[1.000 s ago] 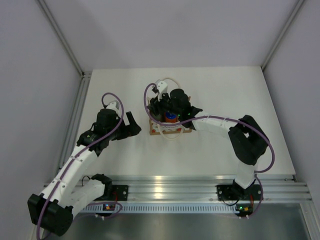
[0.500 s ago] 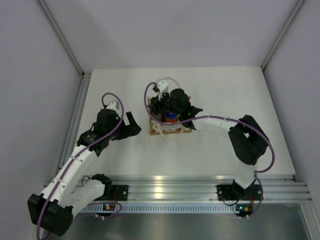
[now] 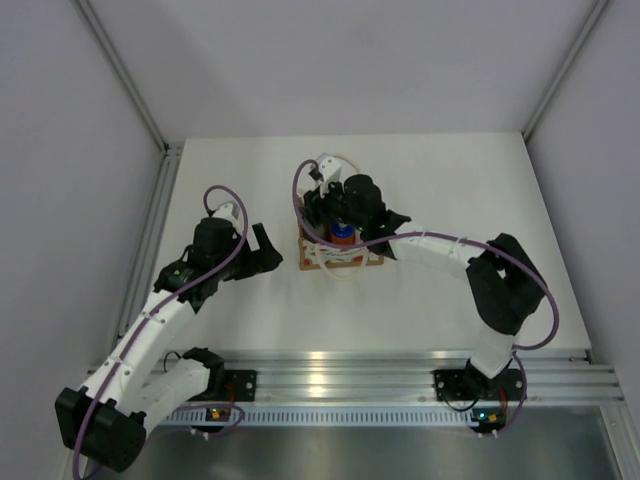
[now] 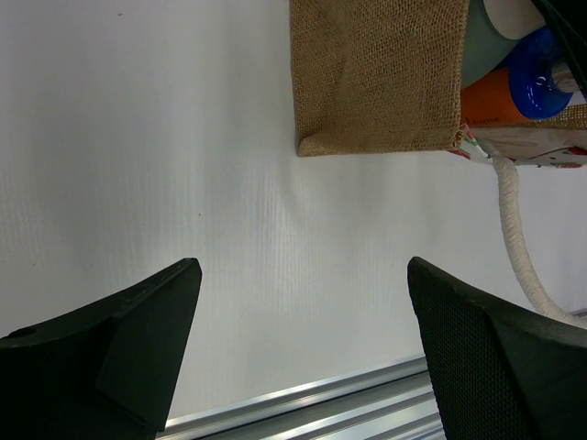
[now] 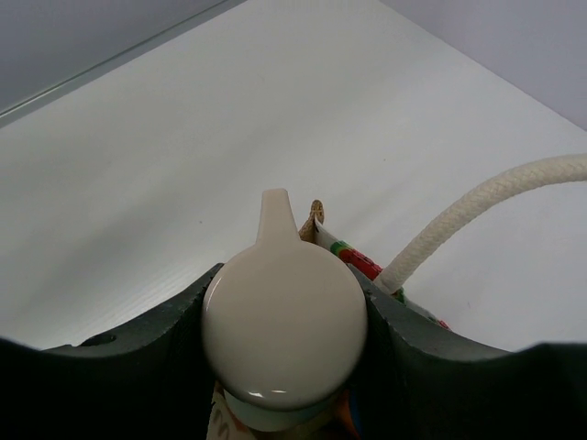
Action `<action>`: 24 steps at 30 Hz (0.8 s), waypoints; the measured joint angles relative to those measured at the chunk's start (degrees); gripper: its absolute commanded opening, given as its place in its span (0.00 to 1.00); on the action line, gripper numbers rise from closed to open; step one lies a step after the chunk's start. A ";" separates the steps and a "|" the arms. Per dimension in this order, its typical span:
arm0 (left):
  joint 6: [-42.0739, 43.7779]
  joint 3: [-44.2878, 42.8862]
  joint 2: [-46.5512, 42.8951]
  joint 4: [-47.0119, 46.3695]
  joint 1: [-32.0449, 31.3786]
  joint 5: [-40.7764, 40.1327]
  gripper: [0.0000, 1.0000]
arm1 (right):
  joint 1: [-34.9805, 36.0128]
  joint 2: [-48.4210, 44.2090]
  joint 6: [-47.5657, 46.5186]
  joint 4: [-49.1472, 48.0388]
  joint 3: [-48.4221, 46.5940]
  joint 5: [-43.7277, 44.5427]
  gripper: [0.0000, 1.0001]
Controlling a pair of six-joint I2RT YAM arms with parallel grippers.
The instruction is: Take the personal care products out of the canvas bag
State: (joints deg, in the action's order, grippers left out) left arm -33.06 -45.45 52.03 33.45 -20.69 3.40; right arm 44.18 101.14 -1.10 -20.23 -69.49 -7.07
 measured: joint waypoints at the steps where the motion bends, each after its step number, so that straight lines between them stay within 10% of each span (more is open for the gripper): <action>1: 0.00 0.00 -0.02 0.00 0.00 0.00 0.98 | 0.00 -0.42 0.04 0.17 0.00 0.07 0.00; 24: 0.00 0.00 -1.29 -0.02 0.00 -0.26 0.98 | 0.02 -6.82 -0.83 20.04 -16.59 5.55 0.00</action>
State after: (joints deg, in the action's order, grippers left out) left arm -33.06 -45.45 50.74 33.43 -20.69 3.14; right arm 44.21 94.32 -1.93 -0.19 -86.08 -1.52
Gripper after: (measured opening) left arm 0.983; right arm 0.494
